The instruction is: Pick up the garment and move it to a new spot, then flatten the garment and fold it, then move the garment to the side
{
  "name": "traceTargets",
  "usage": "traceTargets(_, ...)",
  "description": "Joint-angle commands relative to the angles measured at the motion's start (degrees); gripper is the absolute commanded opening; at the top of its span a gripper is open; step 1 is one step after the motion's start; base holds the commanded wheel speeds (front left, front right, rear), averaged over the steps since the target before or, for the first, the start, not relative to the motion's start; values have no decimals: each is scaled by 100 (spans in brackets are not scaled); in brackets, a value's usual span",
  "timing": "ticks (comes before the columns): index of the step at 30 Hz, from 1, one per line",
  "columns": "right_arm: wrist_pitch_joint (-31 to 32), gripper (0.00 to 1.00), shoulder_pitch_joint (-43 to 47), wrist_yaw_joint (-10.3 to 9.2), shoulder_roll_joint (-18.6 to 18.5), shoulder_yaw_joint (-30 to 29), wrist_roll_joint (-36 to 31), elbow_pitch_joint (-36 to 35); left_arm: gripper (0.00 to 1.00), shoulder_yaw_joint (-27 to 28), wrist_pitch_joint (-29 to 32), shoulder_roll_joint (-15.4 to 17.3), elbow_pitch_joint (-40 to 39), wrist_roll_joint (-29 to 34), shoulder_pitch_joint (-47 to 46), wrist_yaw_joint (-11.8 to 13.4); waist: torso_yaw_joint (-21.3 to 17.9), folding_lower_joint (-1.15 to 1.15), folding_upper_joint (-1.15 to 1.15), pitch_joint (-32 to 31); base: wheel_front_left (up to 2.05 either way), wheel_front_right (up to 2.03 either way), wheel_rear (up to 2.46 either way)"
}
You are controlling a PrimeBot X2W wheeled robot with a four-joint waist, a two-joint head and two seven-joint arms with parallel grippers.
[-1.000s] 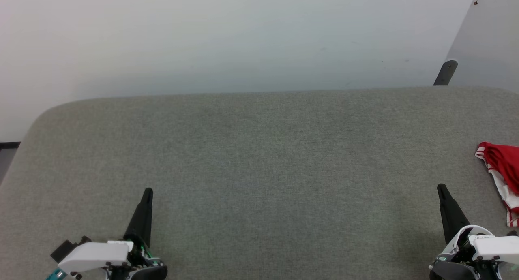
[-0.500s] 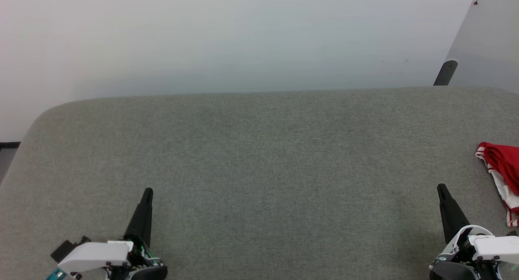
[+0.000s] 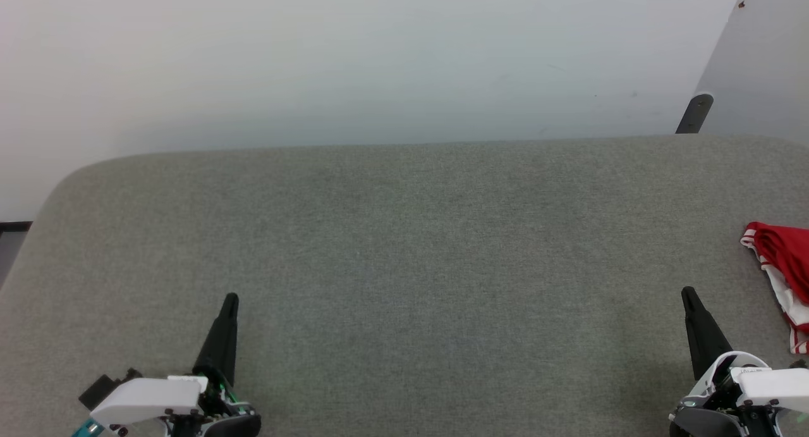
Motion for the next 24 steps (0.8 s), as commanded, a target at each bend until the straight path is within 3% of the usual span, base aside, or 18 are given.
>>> traceTargets(1,1,0,-15,2,20,4,24,0,0,10,6,-5,6,-21,-53,-23,0,0,0,0,0,0,0)
traceTargets(24,1,0,-15,2,20,4,24,0,0,9,6,-5,6,-21,-53,-23,0,0,0,0,0,0,0)
